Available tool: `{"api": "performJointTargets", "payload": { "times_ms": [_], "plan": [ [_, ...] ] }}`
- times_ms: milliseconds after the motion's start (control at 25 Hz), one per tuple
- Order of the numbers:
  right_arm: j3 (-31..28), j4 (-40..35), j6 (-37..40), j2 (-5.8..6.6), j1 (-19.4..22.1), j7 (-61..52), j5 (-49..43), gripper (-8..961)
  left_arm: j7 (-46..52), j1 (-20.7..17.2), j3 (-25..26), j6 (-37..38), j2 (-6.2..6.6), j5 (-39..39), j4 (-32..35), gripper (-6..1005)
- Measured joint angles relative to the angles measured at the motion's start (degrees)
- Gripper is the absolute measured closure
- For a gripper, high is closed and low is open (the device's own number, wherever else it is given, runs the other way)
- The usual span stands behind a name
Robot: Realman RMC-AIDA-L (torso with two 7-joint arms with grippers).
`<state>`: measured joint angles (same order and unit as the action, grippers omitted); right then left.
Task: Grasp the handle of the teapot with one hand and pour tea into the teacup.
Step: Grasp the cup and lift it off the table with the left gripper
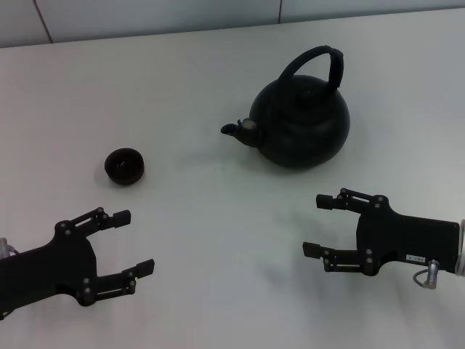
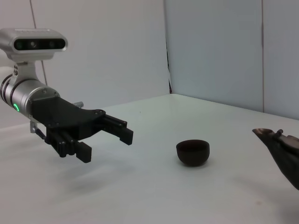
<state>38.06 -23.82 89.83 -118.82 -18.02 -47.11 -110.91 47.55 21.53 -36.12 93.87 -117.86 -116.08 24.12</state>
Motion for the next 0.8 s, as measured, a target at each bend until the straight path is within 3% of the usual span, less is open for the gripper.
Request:
{"api": "performJointTargets", "payload": {
  "times_ms": [560,800],
  "plan": [
    [0.0,0.0,0.0,0.00,0.0,0.0,0.0,118,0.0,0.0,0.2,0.1,0.00,0.4,0.0,144],
    [0.0,0.0,0.0,0.00,0.0,0.0,0.0,117,-0.1,-0.5,4.2,-1.0,-0.39,0.6,-0.3,144]
  ]
}}
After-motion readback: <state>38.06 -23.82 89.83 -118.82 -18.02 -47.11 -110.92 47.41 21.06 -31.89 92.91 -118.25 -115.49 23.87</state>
